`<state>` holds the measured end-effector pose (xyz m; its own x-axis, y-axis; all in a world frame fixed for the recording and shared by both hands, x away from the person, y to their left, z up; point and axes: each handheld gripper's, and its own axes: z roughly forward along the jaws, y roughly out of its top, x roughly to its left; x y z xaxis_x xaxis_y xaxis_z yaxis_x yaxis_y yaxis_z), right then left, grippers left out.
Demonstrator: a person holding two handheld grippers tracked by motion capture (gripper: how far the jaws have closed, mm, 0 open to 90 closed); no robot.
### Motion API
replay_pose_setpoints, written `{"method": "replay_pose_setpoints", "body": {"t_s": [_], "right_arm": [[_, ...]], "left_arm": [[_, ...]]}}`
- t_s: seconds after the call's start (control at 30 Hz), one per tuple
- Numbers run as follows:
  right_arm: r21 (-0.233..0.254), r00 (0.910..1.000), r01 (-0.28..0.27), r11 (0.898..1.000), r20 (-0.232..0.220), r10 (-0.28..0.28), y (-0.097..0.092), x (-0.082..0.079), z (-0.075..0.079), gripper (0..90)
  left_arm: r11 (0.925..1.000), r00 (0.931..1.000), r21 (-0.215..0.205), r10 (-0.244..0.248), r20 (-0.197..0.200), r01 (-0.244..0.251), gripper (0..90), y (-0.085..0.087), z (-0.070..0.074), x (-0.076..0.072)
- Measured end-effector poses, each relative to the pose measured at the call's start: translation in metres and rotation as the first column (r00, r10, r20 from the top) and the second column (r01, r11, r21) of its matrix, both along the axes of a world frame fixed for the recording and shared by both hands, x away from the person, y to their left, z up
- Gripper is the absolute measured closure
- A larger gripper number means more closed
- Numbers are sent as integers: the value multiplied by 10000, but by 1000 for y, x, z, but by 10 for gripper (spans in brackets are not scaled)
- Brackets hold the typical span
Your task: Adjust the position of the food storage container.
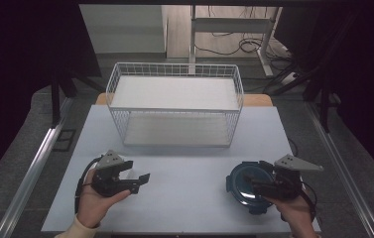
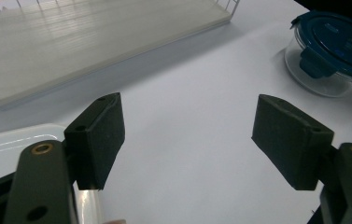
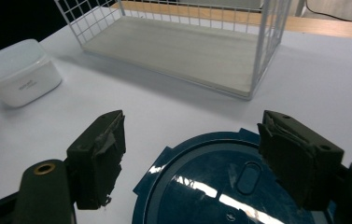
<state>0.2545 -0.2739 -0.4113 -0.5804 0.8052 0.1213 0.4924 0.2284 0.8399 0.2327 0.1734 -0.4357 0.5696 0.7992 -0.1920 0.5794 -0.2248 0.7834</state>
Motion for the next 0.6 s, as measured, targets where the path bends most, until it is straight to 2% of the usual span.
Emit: {"method": "replay_pose_setpoints", "body": {"t_s": [0.17,0.3,0.37,0.43,0.53,0.6], "right_arm": [[-188,9998,189,9996,54,-188,-5,2,4,237],[-710,9990,431,9965,108,-424,-14,3,4,247],[-815,9982,594,9949,80,-589,-20,4,4,262],[-951,9955,940,9910,-15,-946,-28,5,4,283],[-1533,9907,1316,9794,-132,-1352,-35,5,5,321],[-1695,9875,1487,9742,-269,-1554,-40,5,6,344]], "left_arm": [[9997,9996,252,-37,-265,43,234,-1,-2,2],[9993,9998,368,0,-221,8,230,-3,1,0],[9992,9998,389,-13,-217,21,228,-4,1,0],[9990,9996,437,-51,-292,64,225,-5,0,0],[9983,9992,563,-120,-369,140,215,-8,-2,-3],[9972,9992,708,-221,-325,244,208,-10,-1,-7]]}}
